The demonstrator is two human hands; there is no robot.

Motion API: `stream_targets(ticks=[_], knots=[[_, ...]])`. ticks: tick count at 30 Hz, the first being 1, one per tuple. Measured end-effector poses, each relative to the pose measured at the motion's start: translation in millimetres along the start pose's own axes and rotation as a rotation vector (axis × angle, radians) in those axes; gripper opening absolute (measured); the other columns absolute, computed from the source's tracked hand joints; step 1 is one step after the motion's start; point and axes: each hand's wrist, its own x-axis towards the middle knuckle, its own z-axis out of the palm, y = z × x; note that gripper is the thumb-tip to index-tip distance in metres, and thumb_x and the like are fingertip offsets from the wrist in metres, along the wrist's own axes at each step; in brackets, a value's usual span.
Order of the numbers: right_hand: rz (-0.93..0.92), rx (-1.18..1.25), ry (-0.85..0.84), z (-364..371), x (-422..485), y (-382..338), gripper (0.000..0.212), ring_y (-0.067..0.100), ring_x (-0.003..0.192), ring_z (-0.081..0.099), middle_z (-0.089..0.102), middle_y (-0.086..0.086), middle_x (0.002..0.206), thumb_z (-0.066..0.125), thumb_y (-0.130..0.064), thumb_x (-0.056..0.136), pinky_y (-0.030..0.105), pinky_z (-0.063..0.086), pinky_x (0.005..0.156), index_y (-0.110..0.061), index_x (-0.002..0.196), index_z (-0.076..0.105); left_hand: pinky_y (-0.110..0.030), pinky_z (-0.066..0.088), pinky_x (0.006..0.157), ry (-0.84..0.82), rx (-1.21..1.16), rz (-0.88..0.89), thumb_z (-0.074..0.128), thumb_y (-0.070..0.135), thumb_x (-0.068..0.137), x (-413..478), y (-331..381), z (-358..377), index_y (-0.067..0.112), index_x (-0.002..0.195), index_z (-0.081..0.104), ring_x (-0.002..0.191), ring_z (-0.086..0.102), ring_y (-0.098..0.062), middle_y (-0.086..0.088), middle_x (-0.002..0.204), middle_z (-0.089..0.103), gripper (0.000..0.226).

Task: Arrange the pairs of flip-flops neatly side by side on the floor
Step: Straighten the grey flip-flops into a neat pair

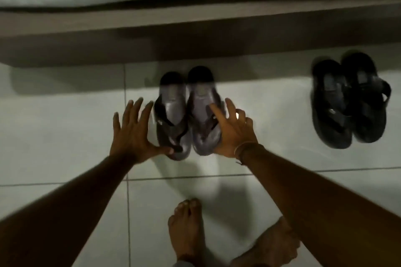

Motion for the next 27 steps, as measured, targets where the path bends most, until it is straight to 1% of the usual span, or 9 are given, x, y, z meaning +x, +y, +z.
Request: stream_targets(ticks=[2,4,7,9,11,13,16,23,27], knots=[[0.035,-0.038,-0.035,3,18,-10,0.133,0.045,0.139,0.035,0.0,0.015,0.17,0.087,-0.055,0.06,0.052,0.039,0.107,-0.041,0.162,0.003,-0.067,0.001,0.126,-0.047,0.034,0.014,0.075,0.093,0.04,20,-17,-4,0.034,0.165,0.001,0.162,-0.009,-0.028,-0.004,0.177,-0.006,0.157],[0.064,-0.045,-0.058,2,30,-10,0.133,0.046,0.133,0.04,0.009,0.014,0.166,0.091,-0.042,0.062,0.051,0.044,0.104,-0.042,0.162,0.003,-0.069,0.0,0.125,-0.063,0.081,0.068,0.081,0.087,0.043,40,-21,-5,0.039,0.164,0.001,0.161,-0.012,-0.03,-0.003,0.176,-0.009,0.153],[0.069,-0.117,-0.058,2,42,-12,0.13,0.044,0.129,0.043,0.026,0.014,0.157,0.094,-0.038,0.061,0.054,0.049,0.1,-0.039,0.162,0.012,-0.074,0.002,0.122,-0.079,0.158,0.15,0.083,0.085,0.044,60,-13,-1,0.044,0.162,0.005,0.16,-0.011,-0.037,-0.005,0.176,-0.006,0.148],[0.076,-0.134,-0.027,4,44,-13,0.126,0.043,0.128,0.044,0.032,0.015,0.152,0.094,-0.034,0.061,0.055,0.05,0.096,-0.038,0.161,0.018,-0.076,0.004,0.121,-0.094,0.191,0.161,0.083,0.085,0.043,64,-5,8,0.046,0.162,0.006,0.16,-0.009,-0.042,-0.005,0.176,-0.005,0.147],[0.074,-0.136,-0.011,6,43,-14,0.123,0.043,0.128,0.045,0.035,0.016,0.15,0.094,-0.03,0.061,0.056,0.051,0.094,-0.039,0.159,0.02,-0.077,0.006,0.121,-0.111,0.159,0.135,0.085,0.083,0.045,61,-2,20,0.048,0.162,0.004,0.159,-0.008,-0.045,-0.005,0.176,-0.009,0.147],[0.062,-0.147,-0.009,8,41,-14,0.123,0.044,0.128,0.044,0.036,0.016,0.148,0.095,-0.03,0.062,0.057,0.05,0.094,-0.038,0.159,0.02,-0.078,0.012,0.12,-0.105,0.109,0.108,0.087,0.079,0.047,54,-3,32,0.049,0.162,0.001,0.159,-0.004,-0.048,-0.005,0.176,-0.007,0.146],[0.045,-0.172,-0.023,11,35,-15,0.123,0.044,0.129,0.044,0.038,0.017,0.147,0.095,-0.032,0.063,0.057,0.049,0.095,-0.037,0.16,0.02,-0.08,0.017,0.117,-0.102,0.104,0.098,0.087,0.079,0.047,43,-5,40,0.049,0.161,0.0,0.158,0.001,-0.048,-0.006,0.176,-0.004,0.147],[0.06,-0.142,-0.044,31,12,-16,0.129,0.044,0.124,0.046,0.039,0.016,0.142,0.096,-0.031,0.06,0.058,0.05,0.095,-0.042,0.16,0.015,-0.081,0.015,0.117,-0.129,0.075,0.083,0.089,0.076,0.05,18,-3,52,0.048,0.162,0.0,0.159,-0.002,-0.045,-0.006,0.176,-0.004,0.146],[0.067,-0.128,-0.044,40,5,-13,0.129,0.043,0.126,0.046,0.039,0.015,0.144,0.095,-0.033,0.061,0.058,0.051,0.096,-0.043,0.16,0.013,-0.081,0.021,0.115,-0.131,0.059,0.089,0.091,0.074,0.049,17,-4,52,0.047,0.162,0.001,0.159,0.0,-0.046,-0.007,0.175,-0.002,0.147]])
